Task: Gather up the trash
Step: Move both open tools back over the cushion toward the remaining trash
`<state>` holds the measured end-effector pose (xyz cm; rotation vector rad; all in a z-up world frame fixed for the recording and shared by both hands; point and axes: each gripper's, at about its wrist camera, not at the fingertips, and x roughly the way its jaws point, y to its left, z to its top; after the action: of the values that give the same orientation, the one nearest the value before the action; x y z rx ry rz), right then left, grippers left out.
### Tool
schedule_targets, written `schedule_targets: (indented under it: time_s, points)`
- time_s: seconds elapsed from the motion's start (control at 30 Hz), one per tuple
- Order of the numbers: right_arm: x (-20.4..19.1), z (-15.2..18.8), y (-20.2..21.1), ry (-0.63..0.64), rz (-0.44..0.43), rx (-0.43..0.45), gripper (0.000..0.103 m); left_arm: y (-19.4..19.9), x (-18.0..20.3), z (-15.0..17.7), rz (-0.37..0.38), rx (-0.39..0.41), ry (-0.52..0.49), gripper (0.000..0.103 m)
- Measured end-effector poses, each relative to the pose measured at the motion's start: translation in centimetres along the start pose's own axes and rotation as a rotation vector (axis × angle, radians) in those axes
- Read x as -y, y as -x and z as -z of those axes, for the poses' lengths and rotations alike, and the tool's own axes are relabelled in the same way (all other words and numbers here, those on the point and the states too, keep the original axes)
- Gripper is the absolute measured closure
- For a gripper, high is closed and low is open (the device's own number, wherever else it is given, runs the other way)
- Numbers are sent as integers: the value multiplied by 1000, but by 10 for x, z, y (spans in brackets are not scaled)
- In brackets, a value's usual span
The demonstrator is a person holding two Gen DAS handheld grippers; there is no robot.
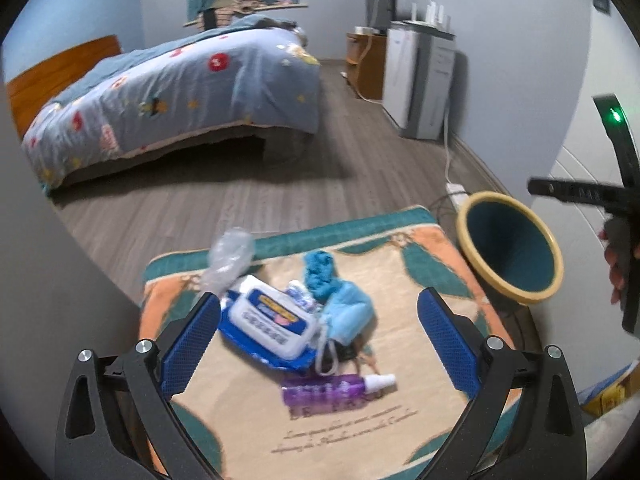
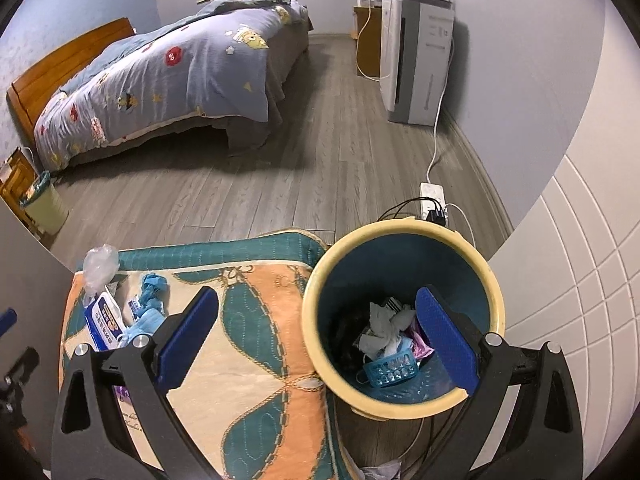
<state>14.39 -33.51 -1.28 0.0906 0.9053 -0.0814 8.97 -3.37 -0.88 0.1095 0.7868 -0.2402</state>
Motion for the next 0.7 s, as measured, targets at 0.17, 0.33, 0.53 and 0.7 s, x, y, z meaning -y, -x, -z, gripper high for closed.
schedule_targets:
  time_s: [0.17, 0.33, 0.53, 0.7]
  points:
    - [-32, 11, -10, 17, -15, -50, 6, 3, -23, 0, -64, 19, 35, 5]
    - [-76, 27, -18, 127, -58, -57, 6, 1, -39, 3, -124, 24, 23, 5]
    - [-119, 38, -25, 228, -66, -34, 6, -2, -73, 5, -163, 15, 90, 5]
    - [-152, 48, -39, 270, -126, -77, 6, -2, -102, 8, -201, 15, 124, 5]
